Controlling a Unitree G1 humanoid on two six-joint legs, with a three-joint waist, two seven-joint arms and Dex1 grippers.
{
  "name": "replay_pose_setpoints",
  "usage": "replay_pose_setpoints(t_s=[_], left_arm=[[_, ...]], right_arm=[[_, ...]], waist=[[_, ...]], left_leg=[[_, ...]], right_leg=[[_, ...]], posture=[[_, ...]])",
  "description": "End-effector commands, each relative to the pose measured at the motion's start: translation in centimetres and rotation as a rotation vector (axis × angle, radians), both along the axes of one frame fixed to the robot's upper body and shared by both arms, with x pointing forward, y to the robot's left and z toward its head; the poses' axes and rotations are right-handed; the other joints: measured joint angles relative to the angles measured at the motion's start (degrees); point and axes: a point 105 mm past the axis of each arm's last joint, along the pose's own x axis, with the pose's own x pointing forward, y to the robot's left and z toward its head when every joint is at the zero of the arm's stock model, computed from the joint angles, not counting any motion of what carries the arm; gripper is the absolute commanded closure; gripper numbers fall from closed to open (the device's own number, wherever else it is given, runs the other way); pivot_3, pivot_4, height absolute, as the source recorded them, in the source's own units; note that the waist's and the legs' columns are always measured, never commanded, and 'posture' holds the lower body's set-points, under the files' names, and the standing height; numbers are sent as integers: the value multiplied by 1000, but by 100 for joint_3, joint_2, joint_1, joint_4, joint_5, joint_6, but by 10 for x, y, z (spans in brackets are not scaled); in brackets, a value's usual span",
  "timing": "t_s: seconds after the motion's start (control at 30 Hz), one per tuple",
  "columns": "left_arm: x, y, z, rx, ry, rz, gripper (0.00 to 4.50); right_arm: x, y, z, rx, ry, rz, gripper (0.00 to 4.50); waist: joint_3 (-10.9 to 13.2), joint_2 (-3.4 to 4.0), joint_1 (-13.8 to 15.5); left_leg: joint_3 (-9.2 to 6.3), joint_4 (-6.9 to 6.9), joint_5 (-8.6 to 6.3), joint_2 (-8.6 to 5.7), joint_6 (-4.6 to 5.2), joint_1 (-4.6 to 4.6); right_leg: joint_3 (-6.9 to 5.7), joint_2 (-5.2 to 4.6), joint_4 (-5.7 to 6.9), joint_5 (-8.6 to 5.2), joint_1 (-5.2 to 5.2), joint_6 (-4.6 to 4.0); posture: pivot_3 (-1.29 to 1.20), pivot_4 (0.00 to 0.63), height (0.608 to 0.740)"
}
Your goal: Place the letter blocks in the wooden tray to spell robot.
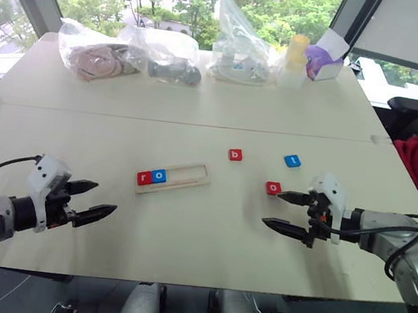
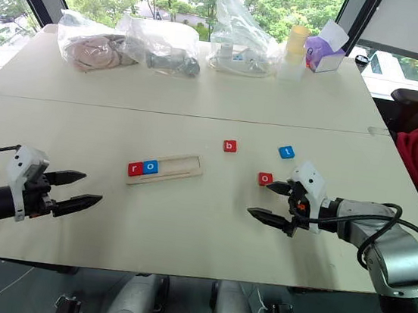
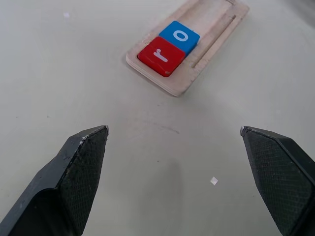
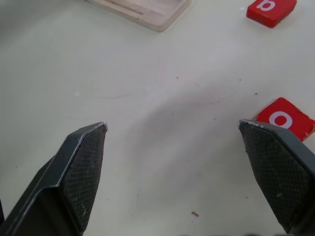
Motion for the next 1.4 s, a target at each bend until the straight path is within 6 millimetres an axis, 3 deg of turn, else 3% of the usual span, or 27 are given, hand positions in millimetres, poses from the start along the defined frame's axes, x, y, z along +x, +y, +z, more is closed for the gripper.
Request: replay_pose_setpoints(t_s=[0.03,0.27,0.6,0.77,0.93,1.17,1.4], left_arm=[[4,-1,4,10,-24,-4,0],[8,-3,4,34,-42,-8,0],[15,11,16,71,-71,-5,0],[27,20,17,155,-72,-57,0],[42,1,8,239,-60,-246,0],[70,-24,-10,261,-40,-410,0],[85,-46,-29,255,-5,-512,0]], right_arm=[[2,4,8,-8,-44,15,82],[4,3,0,-35,-20,-29,82],[5,1,6,-42,-34,-16,82],[4,-1,9,-34,-33,-18,82],[0,34,21,78,-47,50,82],[-12,79,22,121,-71,107,82],[-13,90,25,131,-93,94,82]], waist=[[0,0,0],[0,0,-2],[0,0,-3],[0,0,8],[0,0,0],[0,0,6],[-3,-1,8]], left_leg=[[1,0,0,0,0,0],[2,0,0,-1,0,-1],[3,-1,0,-1,0,-2],[4,-1,0,-4,0,-2],[6,0,0,-5,0,-5],[3,1,0,-5,0,-14],[2,6,0,-4,1,-15]], right_leg=[[0,1,0,0,0,0],[0,-1,0,0,-1,1],[1,1,0,0,-3,1],[0,3,0,0,-3,0],[1,5,1,1,-6,1],[2,27,3,11,-14,17],[4,35,10,12,-18,17]], posture=[[0,150,740],[0,150,740],[0,150,740],[0,150,740],[0,150,740],[0,150,740],[0,150,740]])
